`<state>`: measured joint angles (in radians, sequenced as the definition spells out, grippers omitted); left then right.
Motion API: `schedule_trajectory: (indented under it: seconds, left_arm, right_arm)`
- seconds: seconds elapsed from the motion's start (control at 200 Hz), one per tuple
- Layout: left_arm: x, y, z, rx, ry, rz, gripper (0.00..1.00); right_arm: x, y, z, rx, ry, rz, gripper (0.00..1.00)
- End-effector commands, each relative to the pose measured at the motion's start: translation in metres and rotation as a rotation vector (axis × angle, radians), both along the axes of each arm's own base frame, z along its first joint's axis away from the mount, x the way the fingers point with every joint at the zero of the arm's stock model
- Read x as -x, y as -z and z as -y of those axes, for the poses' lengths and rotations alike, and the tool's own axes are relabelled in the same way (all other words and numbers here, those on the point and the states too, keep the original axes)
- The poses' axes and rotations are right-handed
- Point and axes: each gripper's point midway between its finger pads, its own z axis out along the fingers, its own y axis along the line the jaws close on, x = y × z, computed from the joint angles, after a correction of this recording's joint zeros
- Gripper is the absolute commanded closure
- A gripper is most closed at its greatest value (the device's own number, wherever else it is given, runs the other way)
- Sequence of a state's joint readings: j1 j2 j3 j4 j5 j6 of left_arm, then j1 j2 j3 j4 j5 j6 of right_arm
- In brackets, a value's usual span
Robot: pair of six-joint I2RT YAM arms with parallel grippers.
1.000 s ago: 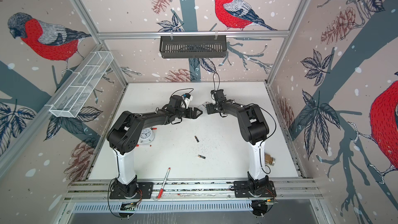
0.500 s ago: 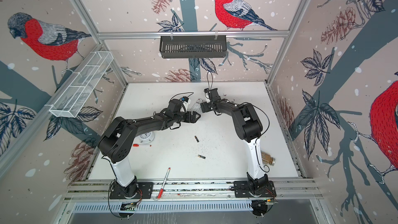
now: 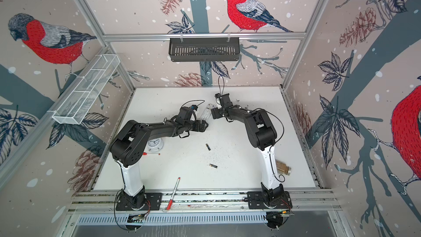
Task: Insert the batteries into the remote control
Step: 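Lower the remote onto the table center with the right gripper while the left gripper approaches, then open the right gripper and withdraw it while the left gripper moves over the remote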
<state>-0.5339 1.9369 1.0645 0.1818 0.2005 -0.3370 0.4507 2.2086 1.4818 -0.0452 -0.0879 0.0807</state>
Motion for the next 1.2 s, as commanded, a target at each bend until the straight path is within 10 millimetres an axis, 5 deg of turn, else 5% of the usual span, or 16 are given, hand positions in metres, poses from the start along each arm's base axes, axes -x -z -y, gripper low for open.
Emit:
schedule_trajectory:
  seconds: [0.0,0.365,0.665,1.106,1.191]
  left_arm:
    - [-0.005,0.003,0.003,0.001,0.015,0.016,0.03]
    - [0.017,0.005,0.015,0.021,0.07,-0.001,0.03]
    - [0.004,0.0,0.01,0.008,-0.006,0.025,0.02]
    - [-0.021,-0.01,-0.007,-0.196,-0.045,0.035,0.02]
    - [-0.023,-0.012,-0.008,-0.219,-0.045,0.013,0.02]
  right_arm:
    - [0.039,0.028,0.008,0.036,0.001,-0.185,0.13]
    - [0.04,0.035,0.007,0.03,-0.006,-0.198,0.14]
    - [0.029,0.037,-0.006,0.031,-0.042,-0.21,0.14]
    - [0.033,0.001,0.044,-0.02,0.077,-0.153,0.12]
    - [0.038,-0.001,0.047,-0.016,0.084,-0.163,0.0]
